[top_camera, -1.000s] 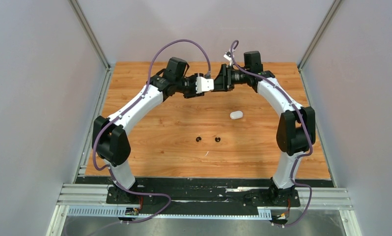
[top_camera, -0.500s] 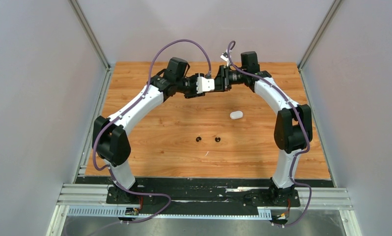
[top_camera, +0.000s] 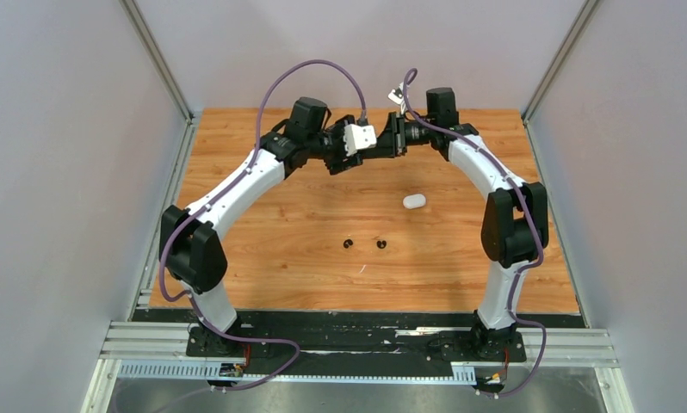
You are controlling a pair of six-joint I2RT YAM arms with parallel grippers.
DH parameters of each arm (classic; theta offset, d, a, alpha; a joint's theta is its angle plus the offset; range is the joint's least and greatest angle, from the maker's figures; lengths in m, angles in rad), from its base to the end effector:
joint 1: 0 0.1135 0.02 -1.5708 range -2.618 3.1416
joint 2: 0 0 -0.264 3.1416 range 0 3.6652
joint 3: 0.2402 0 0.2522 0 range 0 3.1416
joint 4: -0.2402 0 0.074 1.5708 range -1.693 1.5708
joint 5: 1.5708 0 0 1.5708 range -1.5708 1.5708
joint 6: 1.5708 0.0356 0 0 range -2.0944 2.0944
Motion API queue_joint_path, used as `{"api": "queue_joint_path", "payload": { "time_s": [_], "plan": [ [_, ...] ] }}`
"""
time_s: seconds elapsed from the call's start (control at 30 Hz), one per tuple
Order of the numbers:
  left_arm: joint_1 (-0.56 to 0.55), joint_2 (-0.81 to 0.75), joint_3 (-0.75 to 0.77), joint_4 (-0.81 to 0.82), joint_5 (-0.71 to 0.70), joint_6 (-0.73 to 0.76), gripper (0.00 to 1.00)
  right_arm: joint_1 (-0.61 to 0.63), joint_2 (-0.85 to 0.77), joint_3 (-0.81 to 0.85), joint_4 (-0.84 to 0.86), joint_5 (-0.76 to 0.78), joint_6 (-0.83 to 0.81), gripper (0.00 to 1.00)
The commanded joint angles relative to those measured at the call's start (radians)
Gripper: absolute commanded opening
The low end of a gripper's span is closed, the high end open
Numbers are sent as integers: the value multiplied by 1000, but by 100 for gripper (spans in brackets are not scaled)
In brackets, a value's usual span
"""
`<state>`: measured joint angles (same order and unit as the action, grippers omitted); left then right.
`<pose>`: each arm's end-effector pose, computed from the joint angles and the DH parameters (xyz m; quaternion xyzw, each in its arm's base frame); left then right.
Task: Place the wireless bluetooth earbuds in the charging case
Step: Pass from the left arm to the right, then pass from the right arm to the left
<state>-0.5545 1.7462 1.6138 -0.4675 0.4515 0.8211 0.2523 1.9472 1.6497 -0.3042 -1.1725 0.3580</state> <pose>0.3356 -0.2261 0.3407 0.6279 0.5997 -0.1358 0.4770 0.4191 0.1419 0.2949 -0.2184 0.7497 0.5835 0.2230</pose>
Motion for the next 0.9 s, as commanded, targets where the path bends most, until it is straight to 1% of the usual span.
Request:
{"api": "queue_joint_path", "payload": {
  "time_s": [0.0,0.03,0.07,0.1,0.13,0.17,0.2,0.23,0.27,0.3,0.33,0.37,0.5,0.63,0.77,0.87],
  "plan": [
    [74,-93,50,145,74,-437,82,-55,-61,36,81,-103,-43,0],
    [104,-100,55,170,119,-534,84,-71,-71,52,86,-114,-43,0],
    [169,-100,62,242,232,-755,87,-83,-84,65,91,-130,-56,0],
    [201,-93,61,283,295,-869,87,-94,-102,79,94,-144,-78,0],
    [257,-80,50,395,408,-1073,87,-102,-122,85,104,-152,-101,0],
    [279,-73,39,474,465,-1170,87,-106,-147,77,127,-155,-118,0],
    [314,-60,2,644,556,-1349,86,-106,-173,58,193,-170,-125,0],
    [330,-53,-14,691,628,-1398,85,-105,-198,33,269,-185,-108,1],
    [332,-45,-20,753,659,-1441,85,-101,-226,2,360,-183,-85,1],
    [333,-43,-40,814,712,-1452,85,-98,-250,-31,435,-167,-58,2],
    [333,-40,-51,853,733,-1484,84,-96,-274,-61,503,-139,-30,1],
    [332,-35,-65,925,770,-1505,84,-92,-290,-75,537,-107,-8,1],
    [323,-12,-84,1072,812,-1585,79,-43,-293,-17,501,-46,-41,0],
    [305,20,-68,1162,835,-1671,74,14,-285,47,472,-11,-67,0],
    [299,40,-40,1193,838,-1713,68,37,-278,57,459,27,-80,0],
    [298,39,-28,1205,830,-1735,67,39,-275,51,456,51,-80,0]
  ]
}}
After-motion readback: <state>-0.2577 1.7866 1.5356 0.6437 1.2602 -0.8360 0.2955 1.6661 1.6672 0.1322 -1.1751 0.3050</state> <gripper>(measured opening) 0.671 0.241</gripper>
